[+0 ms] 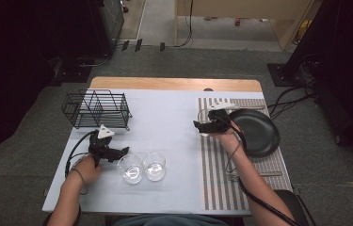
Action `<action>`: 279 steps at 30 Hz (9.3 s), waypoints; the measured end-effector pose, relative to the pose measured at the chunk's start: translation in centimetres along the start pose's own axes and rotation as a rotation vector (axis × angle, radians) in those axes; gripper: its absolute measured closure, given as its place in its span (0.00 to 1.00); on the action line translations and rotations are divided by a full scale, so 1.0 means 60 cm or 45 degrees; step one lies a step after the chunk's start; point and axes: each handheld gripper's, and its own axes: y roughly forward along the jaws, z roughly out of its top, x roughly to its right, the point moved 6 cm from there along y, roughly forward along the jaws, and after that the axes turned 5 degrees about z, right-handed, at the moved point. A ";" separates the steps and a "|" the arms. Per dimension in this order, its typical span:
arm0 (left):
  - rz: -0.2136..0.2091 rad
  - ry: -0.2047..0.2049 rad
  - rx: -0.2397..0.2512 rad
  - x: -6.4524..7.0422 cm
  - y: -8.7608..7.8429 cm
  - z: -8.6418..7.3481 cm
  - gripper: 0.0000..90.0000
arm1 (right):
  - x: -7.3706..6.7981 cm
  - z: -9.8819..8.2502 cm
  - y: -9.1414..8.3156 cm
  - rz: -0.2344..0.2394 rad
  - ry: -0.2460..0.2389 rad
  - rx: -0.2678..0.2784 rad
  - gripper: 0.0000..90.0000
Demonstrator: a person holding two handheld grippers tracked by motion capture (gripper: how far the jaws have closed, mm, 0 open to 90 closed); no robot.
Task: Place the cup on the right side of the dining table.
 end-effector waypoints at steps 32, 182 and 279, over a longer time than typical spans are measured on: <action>0.000 0.000 0.001 0.000 0.000 0.000 0.00 | 0.015 0.002 0.006 -0.088 0.063 0.054 0.21; 0.000 0.000 0.001 0.000 0.000 0.000 0.00 | -0.059 0.052 -0.055 0.029 -0.068 0.120 0.18; -0.001 0.000 0.000 0.000 0.000 0.000 0.00 | -0.176 -0.040 0.050 0.438 -0.351 -0.085 0.25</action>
